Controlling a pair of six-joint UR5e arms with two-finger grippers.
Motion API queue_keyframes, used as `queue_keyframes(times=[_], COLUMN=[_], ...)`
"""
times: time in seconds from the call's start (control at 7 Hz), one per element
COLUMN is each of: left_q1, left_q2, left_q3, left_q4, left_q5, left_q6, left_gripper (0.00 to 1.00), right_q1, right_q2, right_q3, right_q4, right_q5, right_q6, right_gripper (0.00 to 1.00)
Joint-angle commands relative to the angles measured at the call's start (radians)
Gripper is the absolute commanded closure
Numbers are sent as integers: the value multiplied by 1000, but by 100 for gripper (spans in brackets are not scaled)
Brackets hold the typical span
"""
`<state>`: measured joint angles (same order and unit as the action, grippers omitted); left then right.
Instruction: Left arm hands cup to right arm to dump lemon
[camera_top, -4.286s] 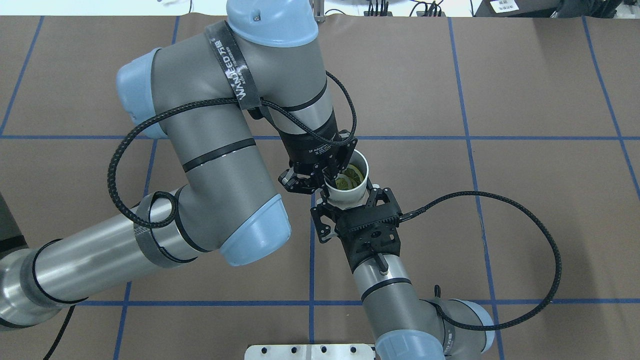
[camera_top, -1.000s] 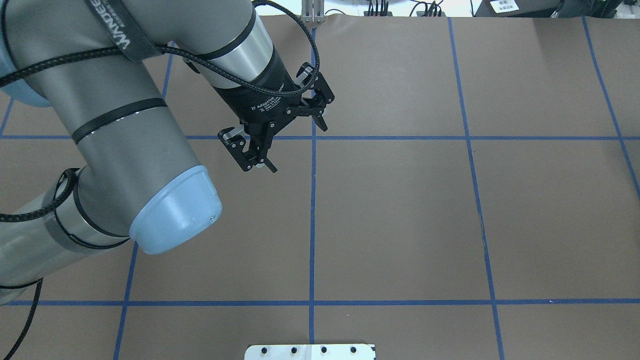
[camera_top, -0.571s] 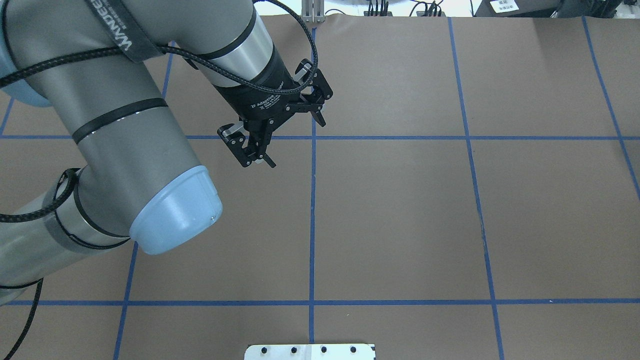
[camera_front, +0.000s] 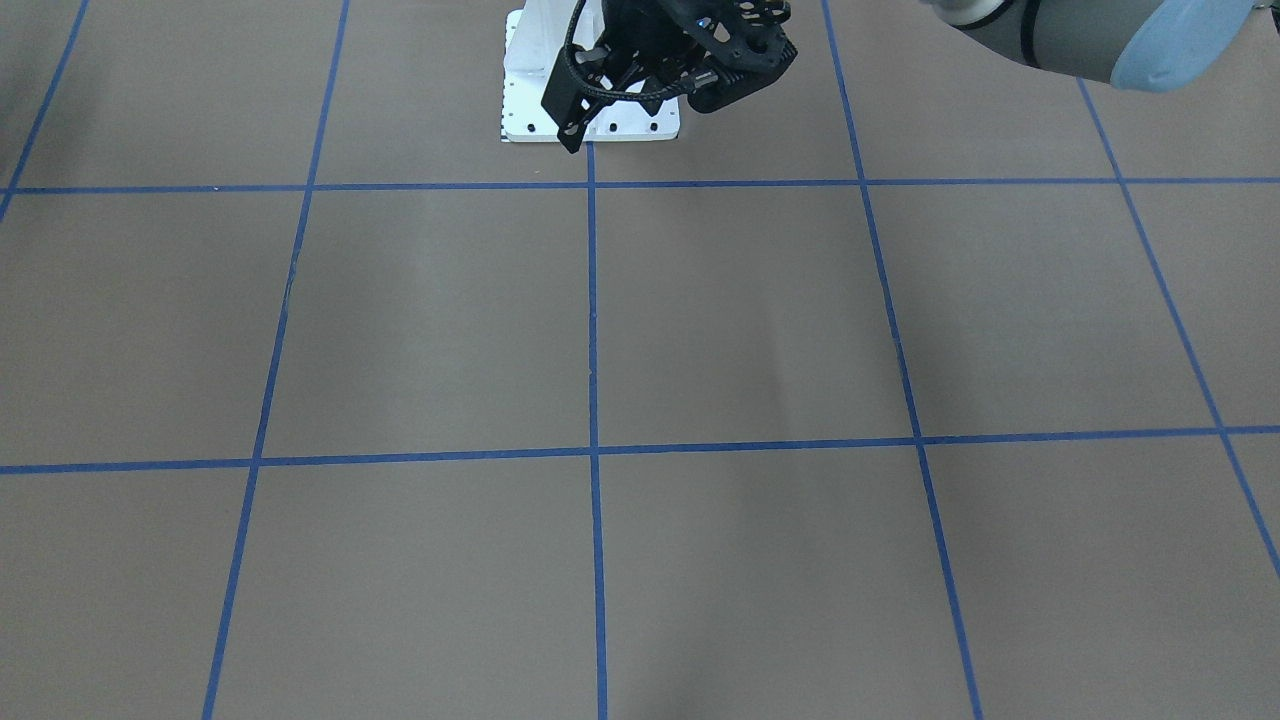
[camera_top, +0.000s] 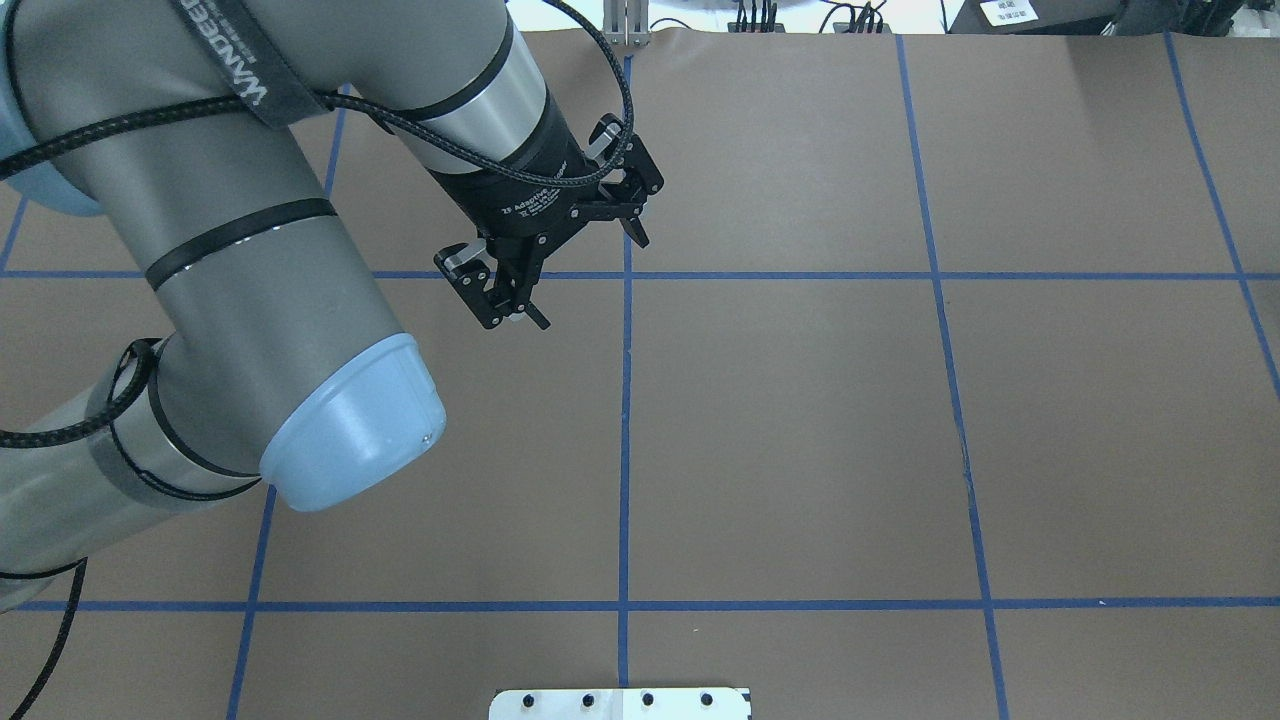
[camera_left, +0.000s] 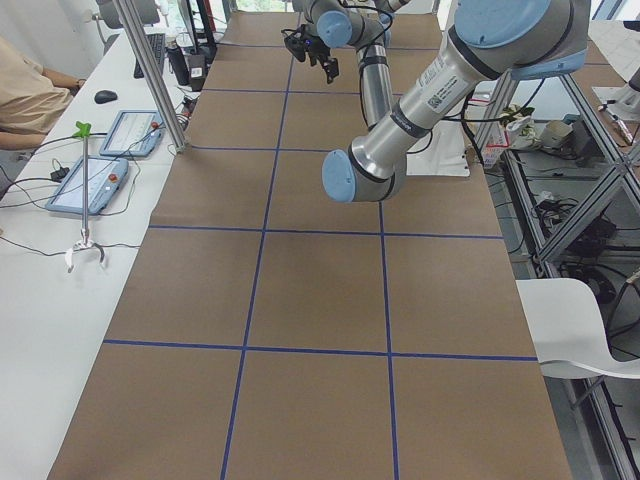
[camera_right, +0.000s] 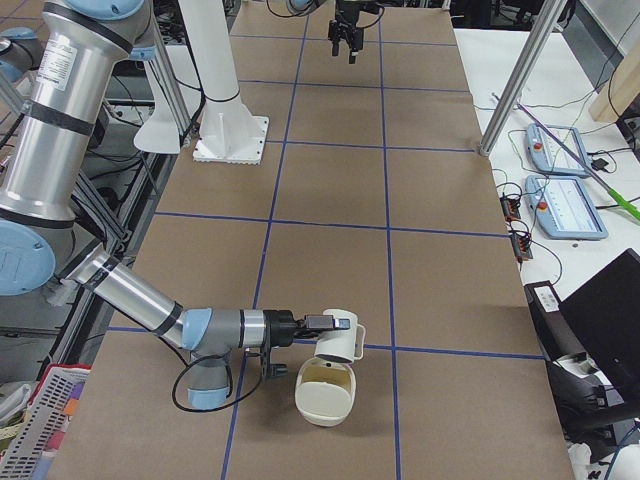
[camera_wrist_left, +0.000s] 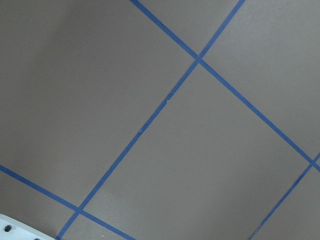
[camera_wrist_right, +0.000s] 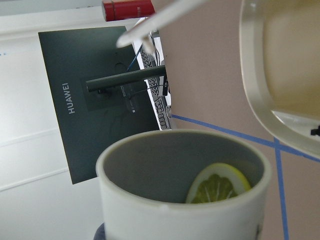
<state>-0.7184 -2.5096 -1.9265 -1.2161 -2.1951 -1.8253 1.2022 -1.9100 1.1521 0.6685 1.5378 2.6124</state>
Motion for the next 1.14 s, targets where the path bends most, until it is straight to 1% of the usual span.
queue_keyframes(times=[0.0,0.14,0.29,0.57,0.71,0.86,1.0], left_q1=[-1,4,2,13,13,14,14], left_q2=[1,2,0,0,0,0,-2], left_q3=[1,0,-2,-2,-2,-3,-6], left_q4=[1,1,3,10,10,10,26], left_q5=[14,43,49,78,87,92,93], left_q6=[7,7,7,9,11,12,11], left_gripper=[0,0,0,0,0,0,0], right_q1=[29,55,80,92,96,103,132], right_q2=[5,6,6,-6,-4,2,12], right_q3=[-18,-20,-22,-32,-89,-119,-121], right_q4=[22,23,31,57,130,161,160], right_q5=[-1,2,22,54,64,73,118], right_q6=[165,222,279,415,452,519,540], right_gripper=[91,91,91,90,89,89,89])
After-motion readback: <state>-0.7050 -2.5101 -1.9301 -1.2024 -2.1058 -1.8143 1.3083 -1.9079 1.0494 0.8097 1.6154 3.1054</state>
